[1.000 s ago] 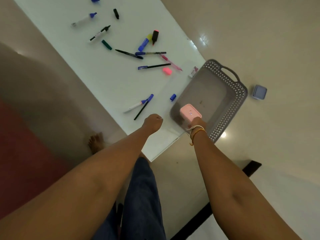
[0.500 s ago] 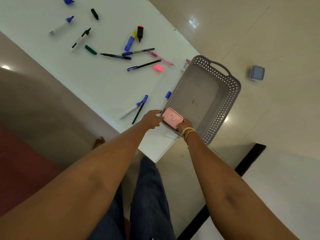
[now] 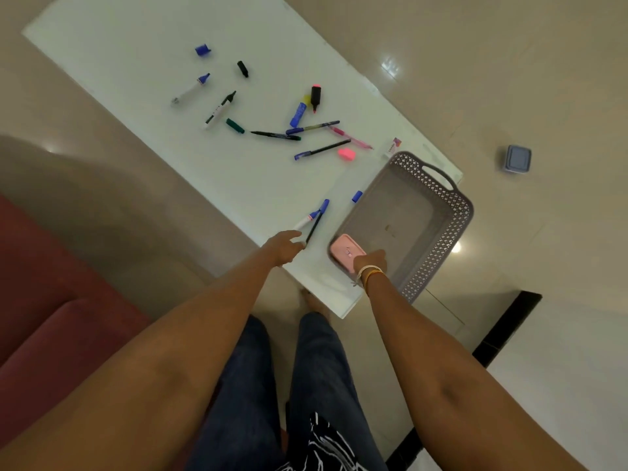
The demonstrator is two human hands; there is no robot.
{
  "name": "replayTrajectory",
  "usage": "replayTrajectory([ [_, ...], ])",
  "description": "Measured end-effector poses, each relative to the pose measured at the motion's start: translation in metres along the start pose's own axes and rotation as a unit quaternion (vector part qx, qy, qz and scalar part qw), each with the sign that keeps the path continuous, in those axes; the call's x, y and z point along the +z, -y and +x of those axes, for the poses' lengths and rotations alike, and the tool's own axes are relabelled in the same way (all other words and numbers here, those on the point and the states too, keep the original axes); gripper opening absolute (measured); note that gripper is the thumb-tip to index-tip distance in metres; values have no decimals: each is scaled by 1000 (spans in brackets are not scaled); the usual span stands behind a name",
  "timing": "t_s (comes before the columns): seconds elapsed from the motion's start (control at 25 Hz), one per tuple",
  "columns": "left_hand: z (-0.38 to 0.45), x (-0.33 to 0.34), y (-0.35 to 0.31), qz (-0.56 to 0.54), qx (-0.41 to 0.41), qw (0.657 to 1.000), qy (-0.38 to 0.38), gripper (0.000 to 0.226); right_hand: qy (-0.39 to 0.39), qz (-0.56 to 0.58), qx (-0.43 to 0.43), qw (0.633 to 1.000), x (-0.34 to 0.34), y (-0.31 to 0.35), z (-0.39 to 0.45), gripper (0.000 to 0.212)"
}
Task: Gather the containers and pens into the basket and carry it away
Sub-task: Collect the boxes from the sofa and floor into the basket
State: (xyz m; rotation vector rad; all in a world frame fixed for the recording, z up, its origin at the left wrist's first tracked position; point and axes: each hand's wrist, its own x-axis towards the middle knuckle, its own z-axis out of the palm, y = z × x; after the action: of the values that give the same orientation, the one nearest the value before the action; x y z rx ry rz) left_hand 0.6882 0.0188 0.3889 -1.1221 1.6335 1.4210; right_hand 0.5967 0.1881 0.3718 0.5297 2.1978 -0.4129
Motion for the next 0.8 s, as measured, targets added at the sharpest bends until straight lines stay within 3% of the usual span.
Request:
replayTrajectory([
  [0.16,-47,-47,12,-2,50,997,-65,44,-65,-110,-118,985,11,32,-66,53],
  [0.36,-92,-133,74,64,76,987,-128,38,11,-240,-265,934,90,97,-153,48],
  [0.44,-106,-169,110,40,71,984,-161,32,31,-274,-312,909,130,124,-189,48],
  [0.64,-141,-262,218,-62,20,969,-239,35,93,-331,-384,857,233,183,-284,50],
  [0.8,-169,-315,281,-159,-16,943,-293,43,135,-378,-455,795,304,223,-348,48],
])
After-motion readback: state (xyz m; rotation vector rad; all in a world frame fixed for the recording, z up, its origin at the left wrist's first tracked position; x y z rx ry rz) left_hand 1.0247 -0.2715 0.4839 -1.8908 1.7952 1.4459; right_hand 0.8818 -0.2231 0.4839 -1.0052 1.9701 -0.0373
